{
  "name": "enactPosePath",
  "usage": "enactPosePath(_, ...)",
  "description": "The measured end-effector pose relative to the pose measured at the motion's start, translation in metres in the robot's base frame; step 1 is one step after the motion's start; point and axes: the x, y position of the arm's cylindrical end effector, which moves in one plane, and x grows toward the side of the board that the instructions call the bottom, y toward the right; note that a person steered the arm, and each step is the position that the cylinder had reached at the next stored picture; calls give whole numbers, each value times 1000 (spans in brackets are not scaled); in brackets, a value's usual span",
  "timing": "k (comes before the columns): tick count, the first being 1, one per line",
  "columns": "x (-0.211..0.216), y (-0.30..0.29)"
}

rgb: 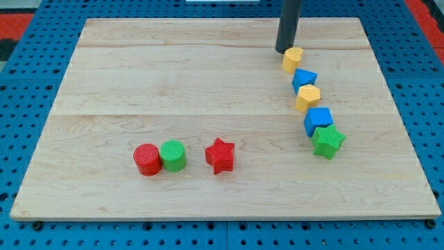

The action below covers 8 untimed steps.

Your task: Move the yellow heart above the blue triangle

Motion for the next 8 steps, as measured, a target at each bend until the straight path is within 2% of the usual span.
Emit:
enactPosePath(6,24,12)
enactPosePath(8,16,-42)
